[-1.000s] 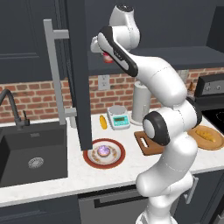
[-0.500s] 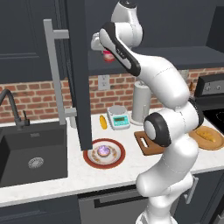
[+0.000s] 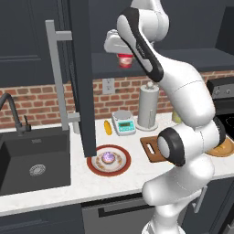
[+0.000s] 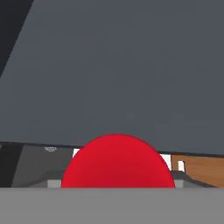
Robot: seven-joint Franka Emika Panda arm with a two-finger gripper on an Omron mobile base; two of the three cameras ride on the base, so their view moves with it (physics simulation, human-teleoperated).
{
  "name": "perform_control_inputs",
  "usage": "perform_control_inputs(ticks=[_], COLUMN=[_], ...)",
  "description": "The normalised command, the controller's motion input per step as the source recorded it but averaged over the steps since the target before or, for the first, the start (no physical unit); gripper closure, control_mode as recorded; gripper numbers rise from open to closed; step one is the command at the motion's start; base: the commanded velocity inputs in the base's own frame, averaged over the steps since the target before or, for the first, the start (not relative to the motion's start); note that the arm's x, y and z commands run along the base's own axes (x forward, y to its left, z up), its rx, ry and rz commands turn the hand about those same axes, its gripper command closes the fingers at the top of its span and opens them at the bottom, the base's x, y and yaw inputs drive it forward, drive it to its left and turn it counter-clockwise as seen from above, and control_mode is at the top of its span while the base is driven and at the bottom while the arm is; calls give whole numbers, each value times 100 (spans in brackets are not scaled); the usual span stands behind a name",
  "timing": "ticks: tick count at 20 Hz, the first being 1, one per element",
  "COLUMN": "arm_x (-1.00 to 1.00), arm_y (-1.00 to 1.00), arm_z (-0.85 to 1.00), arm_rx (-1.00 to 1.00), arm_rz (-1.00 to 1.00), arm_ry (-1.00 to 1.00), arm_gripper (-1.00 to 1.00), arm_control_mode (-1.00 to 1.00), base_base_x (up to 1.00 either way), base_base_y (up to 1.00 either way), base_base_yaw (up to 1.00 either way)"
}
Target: From the different types of pastries on the counter, select a croissant and place it on the cutting board. Then retrieve a jar of jam from the cabinet and place it alongside the croissant on the cutting board.
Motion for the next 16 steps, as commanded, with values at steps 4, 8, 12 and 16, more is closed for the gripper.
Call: perform_control_inputs(ticks=[4, 8, 12, 16], arm_x=[-100, -100, -100, -100], arm_y=[-38, -56, -42, -26], arm_z=[0, 0, -21, -37], arm_rx=[0, 0, 0, 0], arm_rz=[0, 0, 0, 0], arm_ry=[4, 3, 8, 11], arm_gripper=[100, 100, 100, 100], arm_control_mode=[-100, -100, -100, -100], base_base_x=[0, 0, 0, 0], base_base_y=[0, 0, 0, 0], base_base_yaw=[0, 0, 0, 0])
